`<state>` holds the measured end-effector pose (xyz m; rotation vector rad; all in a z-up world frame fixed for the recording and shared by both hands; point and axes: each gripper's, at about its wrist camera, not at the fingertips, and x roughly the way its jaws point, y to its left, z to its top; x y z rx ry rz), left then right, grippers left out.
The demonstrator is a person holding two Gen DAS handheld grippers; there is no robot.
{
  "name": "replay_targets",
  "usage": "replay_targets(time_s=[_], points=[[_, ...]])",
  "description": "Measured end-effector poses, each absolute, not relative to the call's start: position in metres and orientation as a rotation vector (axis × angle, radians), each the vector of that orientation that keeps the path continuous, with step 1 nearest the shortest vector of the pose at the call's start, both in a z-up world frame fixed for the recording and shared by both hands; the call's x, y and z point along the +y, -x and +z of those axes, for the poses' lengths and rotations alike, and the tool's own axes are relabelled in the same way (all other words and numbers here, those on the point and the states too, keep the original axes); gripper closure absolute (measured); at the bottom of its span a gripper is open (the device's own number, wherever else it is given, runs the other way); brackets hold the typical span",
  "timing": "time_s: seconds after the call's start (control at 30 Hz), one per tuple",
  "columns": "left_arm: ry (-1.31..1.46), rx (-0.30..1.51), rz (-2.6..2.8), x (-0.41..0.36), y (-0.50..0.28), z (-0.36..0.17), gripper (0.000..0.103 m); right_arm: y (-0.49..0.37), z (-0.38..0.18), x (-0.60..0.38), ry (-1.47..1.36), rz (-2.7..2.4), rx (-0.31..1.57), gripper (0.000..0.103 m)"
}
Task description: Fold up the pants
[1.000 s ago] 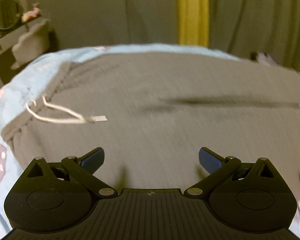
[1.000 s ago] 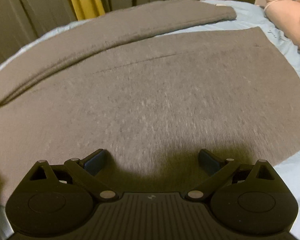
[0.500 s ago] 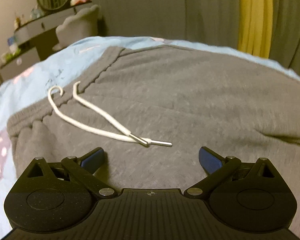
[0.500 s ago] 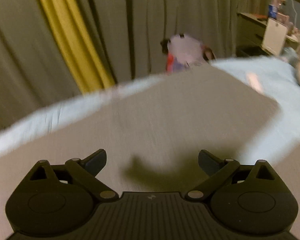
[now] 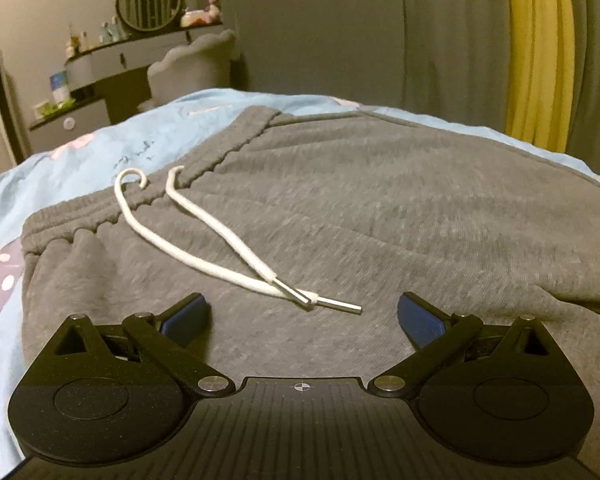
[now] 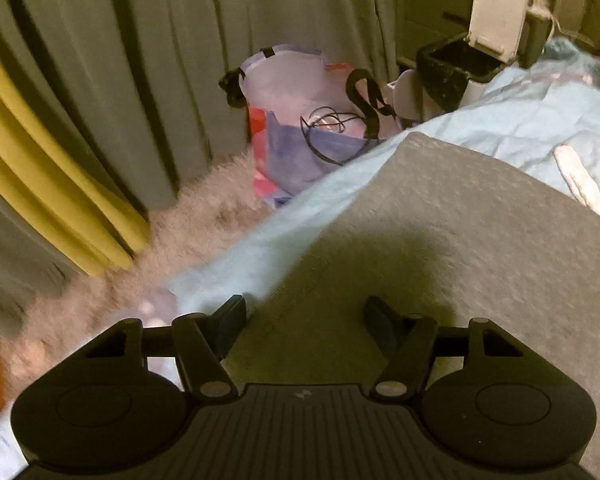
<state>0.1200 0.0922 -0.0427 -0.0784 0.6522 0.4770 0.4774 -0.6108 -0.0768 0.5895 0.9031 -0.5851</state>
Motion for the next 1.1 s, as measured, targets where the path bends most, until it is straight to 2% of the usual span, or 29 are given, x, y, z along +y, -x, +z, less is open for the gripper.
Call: replay_targets(time_s=[0.03, 0.1, 0.13, 0.17, 0.2, 0.37, 0.5, 0.63, 0.77, 0.83, 0.87, 0.93, 0.97, 1.0, 1.1], points=[[0.095, 0.656, 0.48, 0.093, -0.12, -0.043, 0.0, -0.479, -0.078, -0.609, -0.567, -0.593, 0.917, 0.035], [0.121, 0.653, 0.477, 0.096, -0.119, -0.044, 0.0, -0.479, -0.083, -0.607, -0.504, -0.616, 0.923, 0.054], [0.126, 0.657, 0.471, 0.098, -0.119, -0.045, 0.0, -0.48, -0.083, -0.605, -0.476, -0.622, 0.924, 0.058], [0.132, 0.663, 0.463, 0.1, -0.119, -0.044, 0.0, -0.485, -0.082, -0.604, -0.458, -0.623, 0.929, 0.073], [0.136, 0.665, 0.457, 0.101, -0.118, -0.044, 0.0, -0.479, -0.077, -0.605, -0.468, -0.615, 0.92, 0.095], [0.139, 0.67, 0.436, 0.104, -0.117, -0.043, 0.0, -0.416, -0.041, -0.614, -0.548, -0.496, 0.8, 0.098], [0.141, 0.67, 0.414, 0.106, -0.115, -0.041, 0.0, -0.296, -0.015, -0.605, -0.52, -0.415, 0.665, 0.098], [0.162, 0.665, 0.374, 0.105, -0.109, -0.035, 0.0, -0.185, -0.042, -0.592, -0.571, -0.475, 0.698, 0.098], [0.165, 0.655, 0.356, 0.102, -0.102, -0.028, 0.0, -0.142, -0.075, -0.597, -0.59, -0.586, 0.774, 0.1], [0.167, 0.638, 0.361, 0.101, -0.098, -0.023, 0.0, -0.141, -0.063, -0.606, -0.622, -0.561, 0.722, 0.096], [0.164, 0.633, 0.362, 0.101, -0.096, -0.02, 0.0, -0.142, -0.056, -0.607, -0.607, -0.551, 0.676, 0.09], [0.158, 0.634, 0.362, 0.101, -0.095, -0.013, 0.0, -0.149, -0.046, -0.602, -0.455, -0.546, 0.621, 0.064], [0.16, 0.632, 0.358, 0.101, -0.096, -0.007, 0.0, -0.154, -0.046, -0.597, -0.389, -0.529, 0.618, 0.038], [0.167, 0.631, 0.343, 0.101, -0.1, 0.001, 0.0, -0.161, -0.049, -0.594, -0.344, -0.496, 0.617, 0.027], [0.221, 0.619, 0.277, 0.105, -0.123, 0.026, 0.0, -0.186, -0.063, -0.585, -0.232, -0.441, 0.672, 0.027]])
